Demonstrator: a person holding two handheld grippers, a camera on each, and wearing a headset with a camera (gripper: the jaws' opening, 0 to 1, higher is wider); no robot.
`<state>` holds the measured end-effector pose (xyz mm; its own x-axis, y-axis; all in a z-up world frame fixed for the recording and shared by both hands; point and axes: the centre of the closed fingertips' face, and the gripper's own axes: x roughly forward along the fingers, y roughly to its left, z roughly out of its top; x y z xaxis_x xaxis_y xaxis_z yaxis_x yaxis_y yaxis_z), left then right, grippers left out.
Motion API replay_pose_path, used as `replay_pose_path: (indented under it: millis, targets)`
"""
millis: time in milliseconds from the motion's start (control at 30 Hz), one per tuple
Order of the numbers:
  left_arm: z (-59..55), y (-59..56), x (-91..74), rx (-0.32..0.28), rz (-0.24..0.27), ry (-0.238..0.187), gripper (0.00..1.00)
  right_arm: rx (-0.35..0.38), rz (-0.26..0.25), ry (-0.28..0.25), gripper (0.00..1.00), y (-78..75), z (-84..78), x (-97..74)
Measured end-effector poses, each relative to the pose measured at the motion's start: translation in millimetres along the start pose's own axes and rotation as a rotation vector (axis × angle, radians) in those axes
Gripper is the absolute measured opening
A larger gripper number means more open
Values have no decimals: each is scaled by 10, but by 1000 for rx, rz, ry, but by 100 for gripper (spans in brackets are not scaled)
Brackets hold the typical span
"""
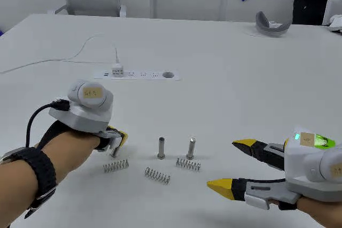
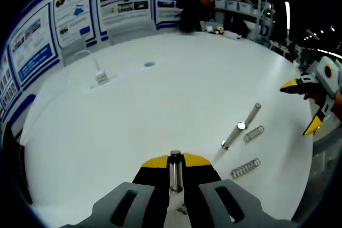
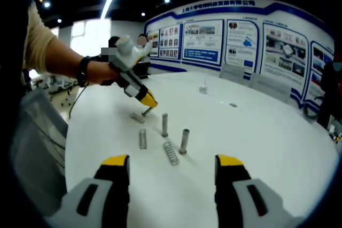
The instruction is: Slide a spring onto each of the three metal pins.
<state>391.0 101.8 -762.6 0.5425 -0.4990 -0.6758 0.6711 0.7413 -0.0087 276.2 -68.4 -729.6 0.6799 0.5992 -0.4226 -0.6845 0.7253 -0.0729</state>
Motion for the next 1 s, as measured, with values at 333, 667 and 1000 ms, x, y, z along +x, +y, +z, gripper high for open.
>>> replay_pose_path:
  millis: [333,667,1000]
  targets:
    - [-17,-34,-131,-3,-13,-25,7,-8,10,6,66,29,7,9]
    - [-85,-17,-204,-21,-18,-20,7,-11,17,13,66,41,-7,17]
    - [-88,-33,-186,24,-29,-18,8,-11,17,13,66,44,1,22]
